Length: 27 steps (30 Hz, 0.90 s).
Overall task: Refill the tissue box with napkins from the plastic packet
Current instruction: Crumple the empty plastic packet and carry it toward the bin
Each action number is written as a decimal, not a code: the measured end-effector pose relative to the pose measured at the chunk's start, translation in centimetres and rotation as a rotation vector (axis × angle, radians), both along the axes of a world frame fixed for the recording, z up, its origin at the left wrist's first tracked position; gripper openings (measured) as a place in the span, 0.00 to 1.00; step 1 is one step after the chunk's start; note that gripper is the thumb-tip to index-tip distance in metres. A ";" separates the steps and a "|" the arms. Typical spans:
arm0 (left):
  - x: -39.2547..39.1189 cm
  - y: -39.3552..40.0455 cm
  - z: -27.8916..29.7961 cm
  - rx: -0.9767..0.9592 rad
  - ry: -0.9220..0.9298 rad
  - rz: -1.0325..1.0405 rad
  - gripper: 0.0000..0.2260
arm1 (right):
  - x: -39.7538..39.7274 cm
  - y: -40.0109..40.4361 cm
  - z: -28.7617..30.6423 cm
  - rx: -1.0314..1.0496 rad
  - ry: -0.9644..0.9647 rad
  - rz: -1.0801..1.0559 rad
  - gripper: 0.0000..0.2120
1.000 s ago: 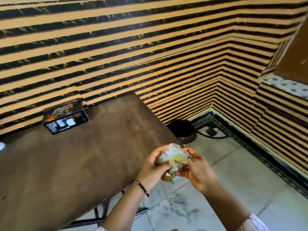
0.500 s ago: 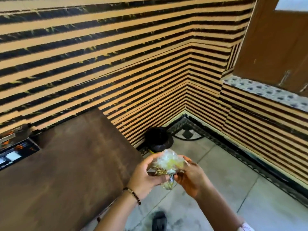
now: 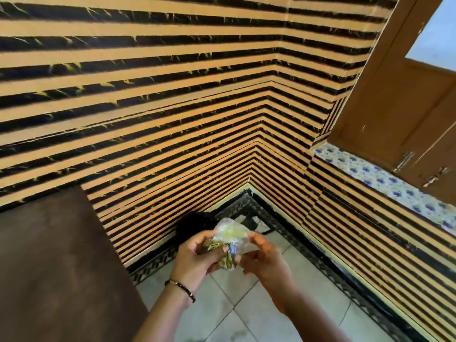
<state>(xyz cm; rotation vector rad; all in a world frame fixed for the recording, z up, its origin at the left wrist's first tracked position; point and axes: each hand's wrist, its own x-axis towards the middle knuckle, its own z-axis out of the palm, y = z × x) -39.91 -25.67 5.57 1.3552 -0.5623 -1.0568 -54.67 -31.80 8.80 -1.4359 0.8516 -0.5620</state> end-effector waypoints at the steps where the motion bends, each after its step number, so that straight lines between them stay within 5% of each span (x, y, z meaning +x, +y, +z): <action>1: 0.2 -1.2 -0.2 0.000 0.011 0.007 0.13 | 0.4 -1.2 -0.3 -0.022 0.018 -0.017 0.12; 7: 1.1 -6.2 -1.9 0.069 0.118 0.044 0.15 | 2.8 -6.6 -2.2 0.008 0.085 -0.054 0.11; 15: 0.6 -14.0 -3.9 0.123 0.192 0.301 0.16 | 5.4 -17.0 -5.2 -0.001 0.161 0.160 0.15; 18: -0.1 -17.3 -3.3 0.076 0.215 0.331 0.18 | 5.8 -21.8 -5.5 0.155 0.081 0.207 0.14; 22: -0.9 -20.7 -3.4 0.018 0.127 0.337 0.28 | 6.0 -26.5 -5.7 0.257 0.036 0.284 0.14; 27: -2.3 -23.8 -3.9 0.084 -0.010 0.484 0.25 | 5.9 -30.1 -6.6 0.235 0.048 0.365 0.12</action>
